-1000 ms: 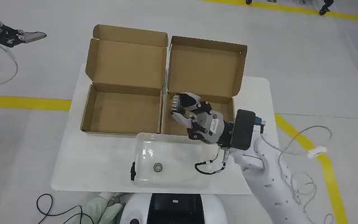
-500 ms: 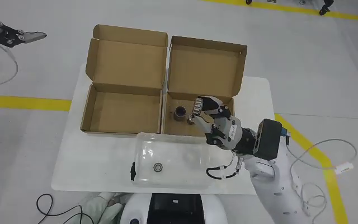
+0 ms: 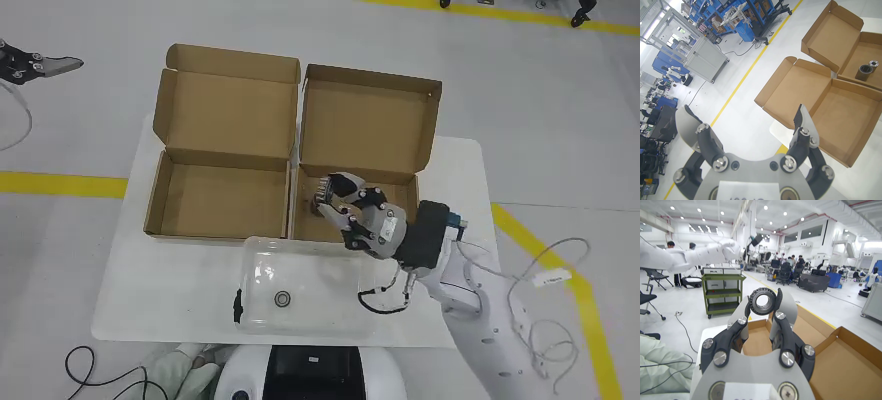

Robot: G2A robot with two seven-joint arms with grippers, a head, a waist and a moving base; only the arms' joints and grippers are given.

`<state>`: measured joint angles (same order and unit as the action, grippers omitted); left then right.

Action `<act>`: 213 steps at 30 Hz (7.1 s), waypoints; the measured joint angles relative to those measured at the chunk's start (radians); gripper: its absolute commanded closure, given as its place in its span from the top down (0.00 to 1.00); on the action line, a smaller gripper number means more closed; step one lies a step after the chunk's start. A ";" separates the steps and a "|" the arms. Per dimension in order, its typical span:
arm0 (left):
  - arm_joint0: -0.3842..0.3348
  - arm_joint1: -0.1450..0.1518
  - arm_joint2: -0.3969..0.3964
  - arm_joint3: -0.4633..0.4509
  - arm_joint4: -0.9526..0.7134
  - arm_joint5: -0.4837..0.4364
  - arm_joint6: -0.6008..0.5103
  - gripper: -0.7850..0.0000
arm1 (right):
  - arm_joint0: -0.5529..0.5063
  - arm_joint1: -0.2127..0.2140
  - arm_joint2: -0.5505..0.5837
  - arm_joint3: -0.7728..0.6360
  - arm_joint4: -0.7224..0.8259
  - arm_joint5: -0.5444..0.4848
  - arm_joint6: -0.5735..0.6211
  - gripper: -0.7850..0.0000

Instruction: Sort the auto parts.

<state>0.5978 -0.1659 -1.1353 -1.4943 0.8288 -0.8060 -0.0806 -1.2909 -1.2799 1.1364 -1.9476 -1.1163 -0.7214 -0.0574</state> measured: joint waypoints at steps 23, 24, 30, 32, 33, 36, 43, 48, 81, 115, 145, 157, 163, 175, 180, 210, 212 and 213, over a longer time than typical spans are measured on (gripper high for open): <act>0.000 0.000 0.000 0.000 0.000 0.000 0.000 1.00 | 0.366 -0.087 -0.371 0.368 0.079 0.181 0.433 0.00; 0.000 0.000 0.000 0.000 0.000 0.000 0.000 1.00 | 0.383 -0.095 -0.392 0.388 0.067 0.200 0.444 0.00; 0.000 0.000 0.000 0.000 0.000 0.000 0.000 1.00 | 0.453 -0.139 -0.494 0.490 0.035 0.277 0.478 0.00; 0.000 0.000 0.000 0.000 0.000 0.000 0.000 1.00 | 0.475 -0.154 -0.522 0.526 0.032 0.288 0.484 0.00; 0.000 0.000 0.000 0.000 0.000 0.000 0.000 1.00 | 0.489 -0.164 -0.538 0.550 0.032 0.296 0.484 0.00; 0.000 0.000 0.000 0.000 0.000 0.000 0.000 1.00 | 0.520 -0.188 -0.570 0.609 0.031 0.318 0.478 0.00; 0.000 0.000 0.000 0.000 0.000 0.000 0.000 1.00 | 0.575 -0.240 -0.622 0.728 0.027 0.358 0.463 0.00; 0.000 0.000 0.000 0.000 0.000 0.000 0.000 1.00 | 0.598 -0.272 -0.642 0.801 0.031 0.386 0.453 0.00; 0.000 0.000 0.000 0.000 0.000 0.000 0.000 1.00 | 0.622 -0.337 -0.588 0.820 -0.036 0.330 0.427 0.40; 0.000 0.000 0.000 0.000 0.000 0.000 0.000 1.00 | 0.029 -0.103 -0.246 0.084 -0.205 -0.145 0.669 0.42; 0.000 0.000 0.000 0.000 0.000 0.000 0.000 1.00 | 0.124 -0.095 -0.444 0.357 -0.487 -0.156 0.591 0.49; 0.000 0.000 0.000 0.000 0.000 0.000 0.000 1.00 | 0.161 -0.108 -0.498 0.404 -0.492 -0.130 0.617 0.57; 0.000 0.000 0.000 0.000 0.000 0.000 0.000 1.00 | 0.172 -0.115 -0.520 0.421 -0.485 -0.117 0.642 0.48; 0.000 0.000 0.000 0.000 0.000 0.000 0.000 1.00 | 0.201 -0.123 -0.539 0.453 -0.451 -0.110 0.653 0.29; 0.000 0.000 0.000 0.000 0.000 0.000 0.000 1.00 | 0.207 -0.125 -0.541 0.453 -0.439 -0.102 0.645 0.00; 0.000 0.000 0.000 0.000 0.000 0.000 0.000 1.00 | 0.116 -0.041 -0.231 -0.028 -0.229 -0.040 0.416 0.00; 0.000 0.000 0.000 0.000 0.000 0.000 0.000 1.00 | 0.134 -0.042 -0.209 -0.028 -0.181 -0.023 0.389 0.00; 0.000 0.000 0.000 0.000 0.000 0.000 0.000 1.00 | 0.145 -0.043 -0.193 -0.024 -0.147 -0.014 0.365 0.00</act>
<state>0.5978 -0.1659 -1.1353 -1.4943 0.8288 -0.8060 -0.0806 -1.1457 -1.3228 0.9436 -1.9719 -1.2634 -0.7350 0.3076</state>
